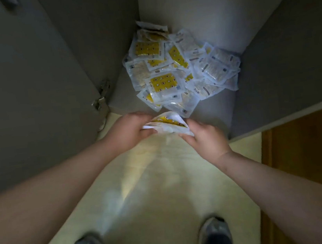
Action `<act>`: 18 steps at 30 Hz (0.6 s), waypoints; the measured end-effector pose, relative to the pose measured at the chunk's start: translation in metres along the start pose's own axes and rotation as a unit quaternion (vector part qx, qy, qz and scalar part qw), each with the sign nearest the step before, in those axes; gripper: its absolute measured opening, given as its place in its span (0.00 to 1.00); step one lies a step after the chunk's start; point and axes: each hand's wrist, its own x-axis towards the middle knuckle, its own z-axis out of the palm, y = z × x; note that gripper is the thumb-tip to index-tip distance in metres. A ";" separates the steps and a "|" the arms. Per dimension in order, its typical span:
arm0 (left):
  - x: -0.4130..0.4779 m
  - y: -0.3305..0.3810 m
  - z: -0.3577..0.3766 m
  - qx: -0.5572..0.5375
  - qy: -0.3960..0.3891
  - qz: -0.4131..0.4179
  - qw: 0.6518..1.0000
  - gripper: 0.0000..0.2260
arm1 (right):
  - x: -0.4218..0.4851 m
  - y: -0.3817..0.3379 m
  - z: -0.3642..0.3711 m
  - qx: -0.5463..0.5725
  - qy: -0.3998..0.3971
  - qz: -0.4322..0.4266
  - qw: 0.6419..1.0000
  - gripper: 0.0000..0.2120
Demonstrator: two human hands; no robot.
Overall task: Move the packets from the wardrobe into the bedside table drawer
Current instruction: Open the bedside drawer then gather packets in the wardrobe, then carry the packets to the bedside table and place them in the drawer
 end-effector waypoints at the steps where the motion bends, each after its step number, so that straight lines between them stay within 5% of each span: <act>1: -0.014 0.013 -0.019 -0.009 -0.029 -0.027 0.999 0.19 | -0.012 -0.012 -0.017 0.010 -0.012 -0.003 1.000 0.17; 7: -0.089 0.094 -0.139 -0.018 -0.098 -0.108 0.989 0.09 | -0.076 -0.085 -0.145 0.102 -0.060 -0.023 0.993 0.15; 18: -0.189 0.259 -0.357 -0.138 -0.017 -0.168 0.976 0.05 | -0.142 -0.185 -0.387 0.152 -0.052 -0.099 0.982 0.13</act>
